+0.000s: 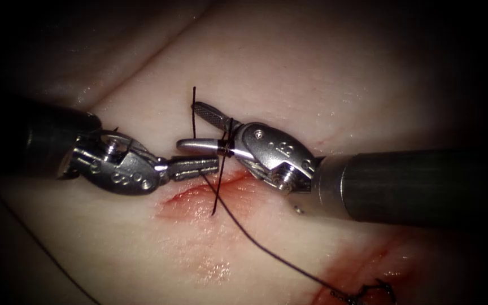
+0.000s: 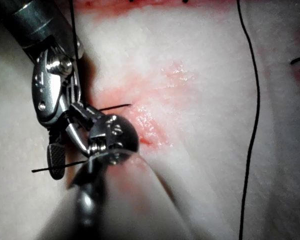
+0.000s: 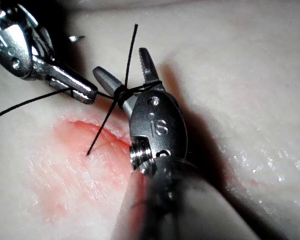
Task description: Wound Closure
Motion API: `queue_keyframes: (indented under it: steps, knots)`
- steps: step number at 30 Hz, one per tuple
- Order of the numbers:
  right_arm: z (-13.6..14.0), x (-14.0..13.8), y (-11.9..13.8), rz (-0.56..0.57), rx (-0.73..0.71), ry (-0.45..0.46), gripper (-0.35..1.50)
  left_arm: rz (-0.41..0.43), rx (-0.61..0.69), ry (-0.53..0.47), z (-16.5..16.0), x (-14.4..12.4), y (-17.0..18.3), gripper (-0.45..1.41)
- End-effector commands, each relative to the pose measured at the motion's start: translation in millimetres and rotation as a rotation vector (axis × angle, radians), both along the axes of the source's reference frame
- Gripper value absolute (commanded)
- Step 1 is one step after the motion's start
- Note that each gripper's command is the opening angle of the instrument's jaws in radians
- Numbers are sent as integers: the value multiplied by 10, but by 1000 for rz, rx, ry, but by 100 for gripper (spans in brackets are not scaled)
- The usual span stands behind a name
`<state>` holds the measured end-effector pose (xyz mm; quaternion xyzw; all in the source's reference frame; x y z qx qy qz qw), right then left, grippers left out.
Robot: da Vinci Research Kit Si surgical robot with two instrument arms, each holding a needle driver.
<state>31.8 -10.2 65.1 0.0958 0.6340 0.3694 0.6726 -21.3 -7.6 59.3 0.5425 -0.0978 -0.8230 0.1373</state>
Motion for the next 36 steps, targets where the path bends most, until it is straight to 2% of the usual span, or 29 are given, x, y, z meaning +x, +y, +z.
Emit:
queue_keyframes:
  steps: [1, 6, 8, 10, 14, 15, 30, 36]
  knots:
    - [4, 10, -3, 4, 0, 5, 74, -1, 0, -3, 6, -5, -4, -45]
    - [3, 15, -4, 4, -2, 17, 71, 1, 0, -4, 6, -3, -4, -45]
    - [3, 15, -4, 5, -2, 16, 64, 0, 0, -2, 6, -2, -4, -45]
    - [3, 16, -3, 6, -2, 16, 48, 1, 0, -3, 6, -2, -3, -45]
    - [3, 17, -4, 3, -3, 21, -26, 0, -1, -1, 7, 0, -3, -45]
    - [3, 17, -4, 4, 2, 27, -35, 0, -1, -1, 7, 0, -3, -45]
    - [-5, 21, -18, -40, 18, 108, -35, -3, -7, 6, 8, 6, -6, -45]
    - [-15, 22, -38, -64, -68, 102, -35, -14, 0, 11, 8, 11, -6, -45]
